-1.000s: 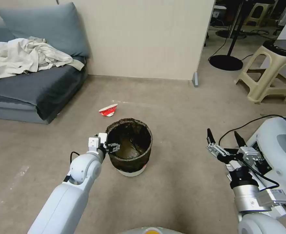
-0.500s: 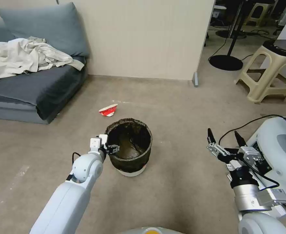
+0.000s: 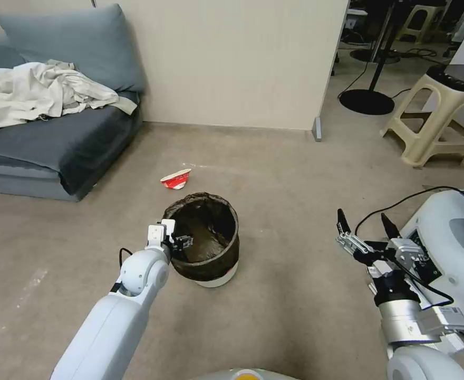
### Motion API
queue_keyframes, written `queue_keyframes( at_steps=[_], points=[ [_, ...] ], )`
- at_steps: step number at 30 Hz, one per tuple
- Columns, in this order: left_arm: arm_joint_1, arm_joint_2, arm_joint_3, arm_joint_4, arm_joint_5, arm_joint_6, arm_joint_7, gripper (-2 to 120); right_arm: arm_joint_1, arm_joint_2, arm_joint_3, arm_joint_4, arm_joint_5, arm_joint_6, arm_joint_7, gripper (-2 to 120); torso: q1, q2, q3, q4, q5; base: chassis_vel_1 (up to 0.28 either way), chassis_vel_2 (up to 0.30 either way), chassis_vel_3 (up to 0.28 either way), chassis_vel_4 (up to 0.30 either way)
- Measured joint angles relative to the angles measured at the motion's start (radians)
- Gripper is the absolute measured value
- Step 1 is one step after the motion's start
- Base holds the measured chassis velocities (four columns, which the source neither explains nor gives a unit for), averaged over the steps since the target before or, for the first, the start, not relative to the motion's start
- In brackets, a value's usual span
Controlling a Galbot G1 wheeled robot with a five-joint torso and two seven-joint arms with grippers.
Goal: Pick up the trash can from the floor.
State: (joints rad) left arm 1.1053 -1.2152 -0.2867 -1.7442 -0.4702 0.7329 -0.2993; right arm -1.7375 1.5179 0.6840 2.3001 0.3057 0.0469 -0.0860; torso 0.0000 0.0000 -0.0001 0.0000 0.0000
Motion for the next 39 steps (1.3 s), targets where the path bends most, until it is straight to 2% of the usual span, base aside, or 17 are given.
queue_keyframes(
  at_steps=[1, 5, 7, 8, 11, 12, 14, 20, 29, 39],
  points=[
    [0.002, 0.001, -0.002, 0.000, -0.001, 0.000, 0.000, 69, 0.000, 0.000, 0.000, -0.001, 0.000, 0.000, 0.000, 100, 0.000, 0.000, 0.000, 0.0000, 0.0000, 0.000, 0.000, 0.000, 0.000],
    [0.004, 0.001, -0.005, -0.001, -0.001, 0.000, 0.000, 61, 0.001, 0.001, -0.001, -0.003, -0.001, 0.001, 0.000, 100, 0.000, 0.000, 0.000, 0.0001, 0.0000, 0.000, 0.000, 0.000, 0.000],
    [0.008, 0.001, -0.009, -0.004, -0.001, 0.000, 0.000, 49, 0.002, 0.001, -0.002, -0.004, -0.002, 0.001, 0.000, 100, 0.000, 0.000, 0.000, 0.0000, 0.0000, 0.000, 0.000, 0.000, 0.000],
    [0.008, 0.001, -0.009, -0.004, -0.001, 0.000, 0.000, 49, 0.002, 0.001, -0.002, -0.004, -0.002, 0.001, 0.000, 100, 0.000, 0.000, 0.000, 0.0000, 0.0000, 0.000, 0.000, 0.000, 0.000],
    [0.012, -0.002, -0.016, -0.007, -0.003, 0.000, -0.001, 35, 0.002, 0.001, -0.003, -0.006, -0.002, 0.001, 0.000, 100, 0.000, 0.000, 0.000, 0.0000, 0.0000, 0.000, 0.000, 0.000, 0.000],
    [0.012, -0.002, -0.016, -0.007, -0.003, 0.000, -0.001, 35, 0.002, 0.001, -0.003, -0.006, -0.002, 0.001, 0.000, 100, 0.000, 0.000, 0.000, 0.0000, 0.0000, 0.000, 0.000, 0.000, 0.000],
    [0.015, -0.003, -0.023, -0.012, -0.003, 0.000, -0.005, 25, 0.002, 0.001, -0.003, -0.007, -0.002, 0.002, 0.000, 100, 0.000, 0.000, 0.000, -0.0001, 0.0001, 0.000, 0.000, 0.000, 0.000],
    [0.030, -0.010, -0.034, -0.040, -0.008, 0.000, -0.004, 10, 0.001, 0.001, -0.003, -0.008, -0.003, 0.005, 0.000, 100, 0.000, 0.000, 0.000, -0.0001, -0.0001, 0.000, 0.000, 0.000, 0.000],
    [0.051, -0.012, -0.052, -0.070, -0.009, 0.000, -0.004, 7, -0.004, -0.001, -0.004, -0.004, -0.003, 0.006, 0.000, 100, 0.000, 0.000, 0.000, -0.0001, -0.0005, 0.000, 0.000, 0.000, 0.000],
    [0.089, -0.005, -0.099, -0.164, -0.078, 0.001, -0.033, 2, -0.010, -0.002, -0.006, 0.004, -0.004, 0.010, -0.002, 100, 0.000, 0.000, 0.000, 0.0001, 0.0000, 0.000, 0.000, 0.000, 0.000]
  ],
)
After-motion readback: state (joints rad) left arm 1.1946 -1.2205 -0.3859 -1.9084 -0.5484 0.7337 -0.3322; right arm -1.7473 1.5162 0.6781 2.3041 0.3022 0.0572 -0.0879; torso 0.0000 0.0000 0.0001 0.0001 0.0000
